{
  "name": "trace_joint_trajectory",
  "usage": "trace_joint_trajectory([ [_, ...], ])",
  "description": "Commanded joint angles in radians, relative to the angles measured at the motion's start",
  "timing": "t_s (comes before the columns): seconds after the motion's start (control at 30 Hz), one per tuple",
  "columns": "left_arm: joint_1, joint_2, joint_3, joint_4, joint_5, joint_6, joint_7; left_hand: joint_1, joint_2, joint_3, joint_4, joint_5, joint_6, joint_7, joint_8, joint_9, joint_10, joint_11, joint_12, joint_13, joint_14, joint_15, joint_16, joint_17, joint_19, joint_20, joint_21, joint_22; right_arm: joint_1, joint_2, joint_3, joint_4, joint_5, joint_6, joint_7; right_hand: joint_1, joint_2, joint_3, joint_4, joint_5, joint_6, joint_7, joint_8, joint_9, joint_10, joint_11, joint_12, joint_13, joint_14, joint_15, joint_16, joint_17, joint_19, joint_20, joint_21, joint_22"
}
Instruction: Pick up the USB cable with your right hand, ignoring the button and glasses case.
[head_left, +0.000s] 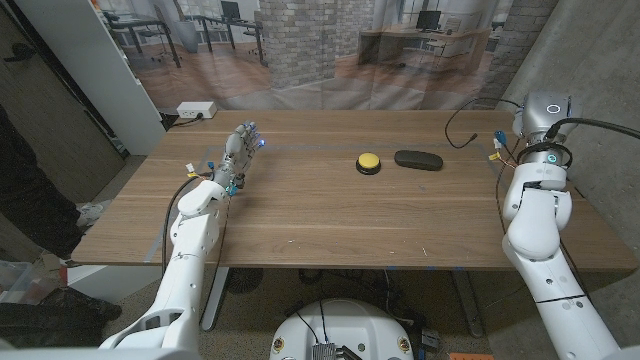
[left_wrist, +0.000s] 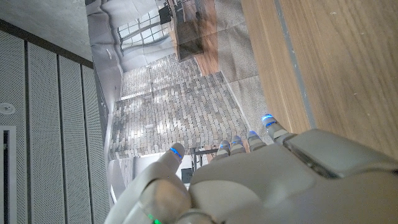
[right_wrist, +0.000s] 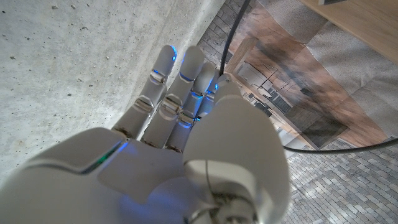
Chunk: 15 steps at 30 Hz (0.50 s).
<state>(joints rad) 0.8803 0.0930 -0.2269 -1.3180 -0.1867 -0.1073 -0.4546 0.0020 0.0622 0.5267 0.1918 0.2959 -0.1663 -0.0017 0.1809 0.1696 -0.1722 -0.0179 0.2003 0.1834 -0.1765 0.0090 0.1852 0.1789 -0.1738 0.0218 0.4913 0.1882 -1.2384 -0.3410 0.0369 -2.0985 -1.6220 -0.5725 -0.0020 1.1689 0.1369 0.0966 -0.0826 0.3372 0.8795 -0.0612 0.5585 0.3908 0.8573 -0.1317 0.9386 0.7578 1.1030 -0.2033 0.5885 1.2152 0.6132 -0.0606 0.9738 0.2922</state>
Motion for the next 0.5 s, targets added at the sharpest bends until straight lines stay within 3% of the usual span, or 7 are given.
trace_joint_trajectory([
  [0.03,0.025,0.008,-0.006,-0.035,-0.009,0.013,-0.014,0.003,0.121,-0.005,0.001,0.004,-0.090,0.004,0.001,0.005,-0.075,0.004,0.003,0.002,-0.119,0.003,0.004,0.003,-0.042,-0.002,-0.002,0.006,-0.009,-0.005,0.007,-0.024,-0.016,-0.006,-0.008,0.013,0.006,-0.005,0.000,0.011,0.025,-0.020,0.003,0.036,0.003,0.003,-0.003,0.004,-0.007,-0.020,0.005,0.003,-0.006,-0.121,0.010,-0.003],
  [0.5,0.020,0.035,-0.021,-0.011,-0.025,0.012,-0.052,0.003,0.121,-0.005,0.001,0.004,-0.090,0.004,0.001,0.005,-0.075,0.004,0.003,0.002,-0.119,0.003,0.004,0.003,-0.041,-0.001,-0.003,0.005,0.012,0.009,-0.023,-0.015,-0.072,-0.043,-0.045,0.016,0.007,-0.015,0.004,0.018,0.029,-0.021,0.002,0.039,0.008,0.003,-0.006,0.004,-0.013,-0.020,0.007,0.003,-0.013,-0.123,0.028,-0.015],
])
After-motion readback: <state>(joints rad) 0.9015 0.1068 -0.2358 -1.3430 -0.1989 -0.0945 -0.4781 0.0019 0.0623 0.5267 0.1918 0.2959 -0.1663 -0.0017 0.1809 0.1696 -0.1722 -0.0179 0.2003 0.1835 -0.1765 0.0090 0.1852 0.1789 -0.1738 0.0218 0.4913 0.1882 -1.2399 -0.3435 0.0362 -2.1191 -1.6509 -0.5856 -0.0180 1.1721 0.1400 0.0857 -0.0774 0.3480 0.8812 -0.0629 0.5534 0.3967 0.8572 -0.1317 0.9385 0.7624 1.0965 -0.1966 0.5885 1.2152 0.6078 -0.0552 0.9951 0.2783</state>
